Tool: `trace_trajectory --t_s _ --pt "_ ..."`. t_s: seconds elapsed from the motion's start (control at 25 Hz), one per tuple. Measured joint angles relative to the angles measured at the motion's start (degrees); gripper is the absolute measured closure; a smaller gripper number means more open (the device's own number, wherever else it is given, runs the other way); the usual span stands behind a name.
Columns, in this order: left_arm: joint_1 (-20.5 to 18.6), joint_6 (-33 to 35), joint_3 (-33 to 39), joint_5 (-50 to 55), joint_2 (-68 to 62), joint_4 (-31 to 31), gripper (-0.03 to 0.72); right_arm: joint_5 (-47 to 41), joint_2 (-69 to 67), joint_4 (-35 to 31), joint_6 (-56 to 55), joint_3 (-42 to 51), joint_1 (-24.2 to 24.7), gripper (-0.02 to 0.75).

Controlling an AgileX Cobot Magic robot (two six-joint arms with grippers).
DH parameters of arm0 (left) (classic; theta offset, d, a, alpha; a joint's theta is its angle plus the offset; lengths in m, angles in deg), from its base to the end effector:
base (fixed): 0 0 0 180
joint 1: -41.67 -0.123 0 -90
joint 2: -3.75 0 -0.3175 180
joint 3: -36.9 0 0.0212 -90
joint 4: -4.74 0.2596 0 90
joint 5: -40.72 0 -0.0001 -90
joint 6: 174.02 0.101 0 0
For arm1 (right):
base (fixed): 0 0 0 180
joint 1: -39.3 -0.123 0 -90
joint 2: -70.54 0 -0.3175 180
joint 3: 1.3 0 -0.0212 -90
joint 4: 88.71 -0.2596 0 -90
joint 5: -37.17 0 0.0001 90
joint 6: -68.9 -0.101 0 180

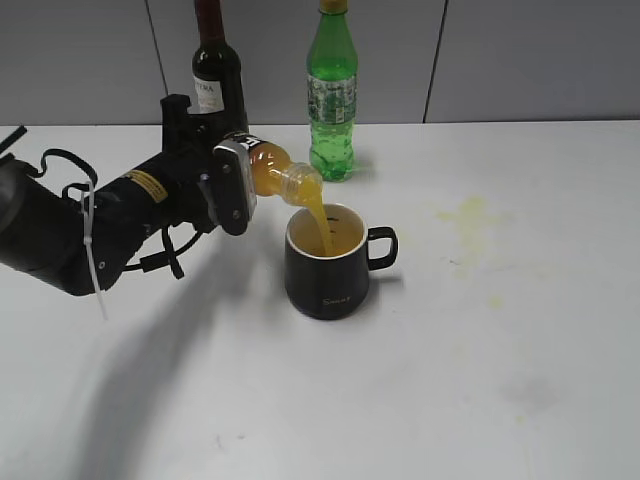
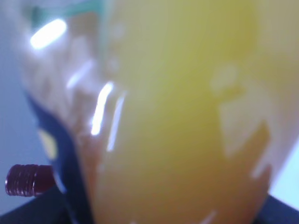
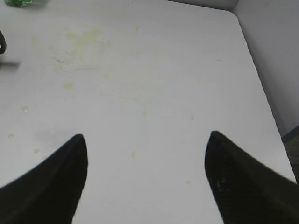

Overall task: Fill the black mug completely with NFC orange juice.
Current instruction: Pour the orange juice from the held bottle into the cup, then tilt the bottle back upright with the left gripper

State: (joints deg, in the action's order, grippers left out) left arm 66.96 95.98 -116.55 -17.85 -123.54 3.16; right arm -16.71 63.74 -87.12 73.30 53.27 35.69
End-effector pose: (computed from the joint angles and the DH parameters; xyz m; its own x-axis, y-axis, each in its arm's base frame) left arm 0.3865 -0.1800 0.1425 0.4047 0.9144 -0.0122 0.0890 -0.0262 0.9957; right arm -0.0061 -0.0027 0.2604 -0.4197 -0.1197 -0.8997 -0.0821 0.9922 -0.0937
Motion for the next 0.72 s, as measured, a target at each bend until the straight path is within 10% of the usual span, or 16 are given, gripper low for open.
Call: trace_trajectory --t_s 0.72 --pt "0.0 2.7 -1.2 -0.2 -0.2 -1.2 0.219 0.0 0.0 0.0 0.0 0.0 0.0 0.145"
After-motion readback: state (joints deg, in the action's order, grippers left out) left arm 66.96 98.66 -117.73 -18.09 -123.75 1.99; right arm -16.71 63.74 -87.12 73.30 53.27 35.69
